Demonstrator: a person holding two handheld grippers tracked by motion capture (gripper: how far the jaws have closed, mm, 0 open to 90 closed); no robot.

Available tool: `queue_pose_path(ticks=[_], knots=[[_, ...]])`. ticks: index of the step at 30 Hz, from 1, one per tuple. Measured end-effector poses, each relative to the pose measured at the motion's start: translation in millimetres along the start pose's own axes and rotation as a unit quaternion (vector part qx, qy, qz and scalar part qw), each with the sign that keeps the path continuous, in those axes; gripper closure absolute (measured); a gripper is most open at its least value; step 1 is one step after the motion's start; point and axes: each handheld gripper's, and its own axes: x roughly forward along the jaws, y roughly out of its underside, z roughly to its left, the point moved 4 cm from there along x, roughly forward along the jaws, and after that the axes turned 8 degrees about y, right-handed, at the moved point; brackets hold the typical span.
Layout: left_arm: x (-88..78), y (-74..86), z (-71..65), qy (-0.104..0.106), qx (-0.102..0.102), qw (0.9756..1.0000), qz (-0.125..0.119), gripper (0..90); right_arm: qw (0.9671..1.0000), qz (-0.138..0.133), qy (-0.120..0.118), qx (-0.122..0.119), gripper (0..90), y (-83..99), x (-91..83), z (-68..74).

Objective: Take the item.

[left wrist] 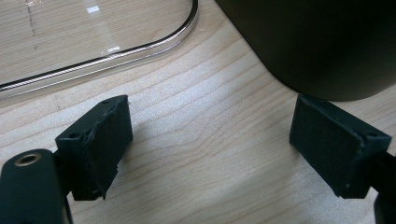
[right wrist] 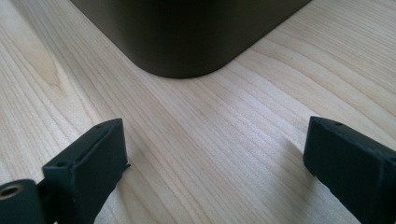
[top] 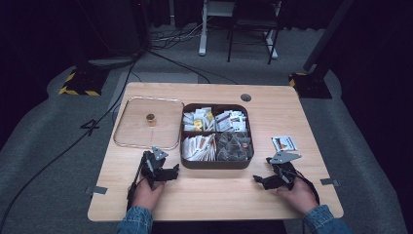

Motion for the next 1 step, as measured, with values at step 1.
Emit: queue_pose_path(ticks=[1], knots=[[0.0, 0.0, 0.0, 0.0, 0.0, 1.0, 0.0, 13.6, 1.0, 0.0, 0.0, 0.0, 5.4, -0.1, 0.2, -0.1]])
